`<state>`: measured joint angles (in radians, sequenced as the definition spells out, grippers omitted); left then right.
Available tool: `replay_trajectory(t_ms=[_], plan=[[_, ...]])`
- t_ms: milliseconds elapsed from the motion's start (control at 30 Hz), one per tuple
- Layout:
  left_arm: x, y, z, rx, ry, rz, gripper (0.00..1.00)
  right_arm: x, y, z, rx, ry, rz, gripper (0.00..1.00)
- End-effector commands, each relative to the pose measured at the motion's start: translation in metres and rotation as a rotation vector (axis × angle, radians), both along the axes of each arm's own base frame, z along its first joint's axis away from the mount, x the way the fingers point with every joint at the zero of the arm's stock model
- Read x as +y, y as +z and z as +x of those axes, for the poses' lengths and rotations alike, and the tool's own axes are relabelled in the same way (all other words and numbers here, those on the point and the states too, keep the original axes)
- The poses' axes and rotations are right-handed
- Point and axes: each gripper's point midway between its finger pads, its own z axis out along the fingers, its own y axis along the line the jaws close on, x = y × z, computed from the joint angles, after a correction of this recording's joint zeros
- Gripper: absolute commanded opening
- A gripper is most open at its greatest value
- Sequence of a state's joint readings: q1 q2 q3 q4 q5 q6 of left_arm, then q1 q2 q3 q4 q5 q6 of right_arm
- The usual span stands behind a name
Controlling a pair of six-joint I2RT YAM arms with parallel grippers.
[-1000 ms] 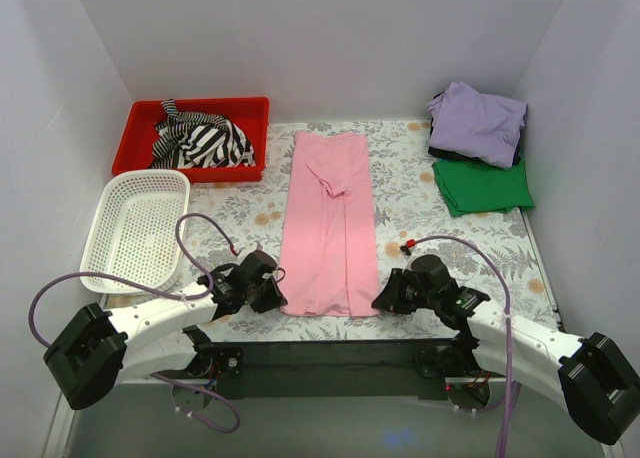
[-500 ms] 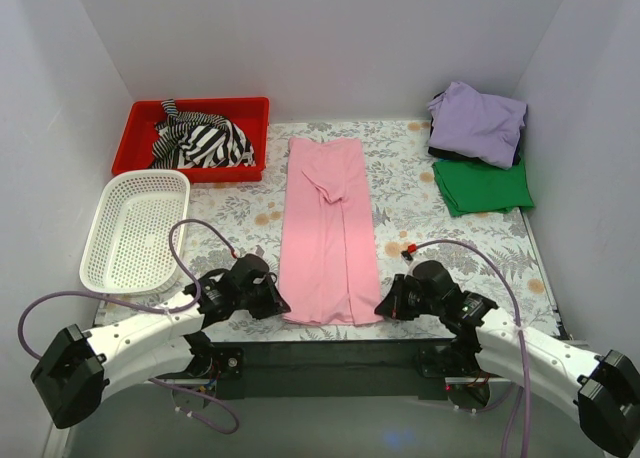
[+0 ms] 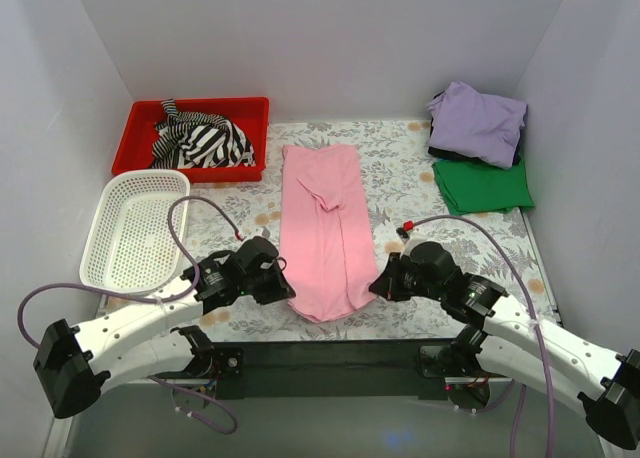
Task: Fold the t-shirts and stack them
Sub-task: Fold the tshirt
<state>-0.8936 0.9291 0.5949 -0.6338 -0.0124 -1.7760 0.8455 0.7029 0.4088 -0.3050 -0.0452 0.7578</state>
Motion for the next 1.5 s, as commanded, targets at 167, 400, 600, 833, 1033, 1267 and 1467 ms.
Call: replay_trajectory(t_ms=[167,400,600,833,1033,1267,1467], plan=[[0.001,0.036,0.056,-0.172,0.079,0.176,0.00,0.014,0.049,0.058,-0.230,-0.004,-0.137,0.06],[0.006,0.043,0.099,-0.209,0.148,0.260,0.01,0.019,0.060,0.105,-0.293,-0.007,-0.227,0.07],[0.021,0.047,0.149,-0.239,0.201,0.230,0.01,0.021,0.057,0.148,-0.285,0.004,-0.238,0.06],[0.008,0.024,0.184,-0.199,0.158,0.244,0.01,0.029,0.036,0.184,-0.224,0.066,-0.209,0.05],[0.002,0.001,0.204,-0.161,0.140,0.268,0.01,0.036,0.028,0.212,-0.193,0.093,-0.175,0.03],[0.018,-0.010,0.230,-0.130,0.182,0.285,0.00,0.038,0.007,0.236,-0.148,0.098,-0.181,0.01],[0.031,-0.022,0.249,-0.114,0.189,0.308,0.08,0.022,-0.006,0.252,-0.150,0.033,-0.258,0.15]])
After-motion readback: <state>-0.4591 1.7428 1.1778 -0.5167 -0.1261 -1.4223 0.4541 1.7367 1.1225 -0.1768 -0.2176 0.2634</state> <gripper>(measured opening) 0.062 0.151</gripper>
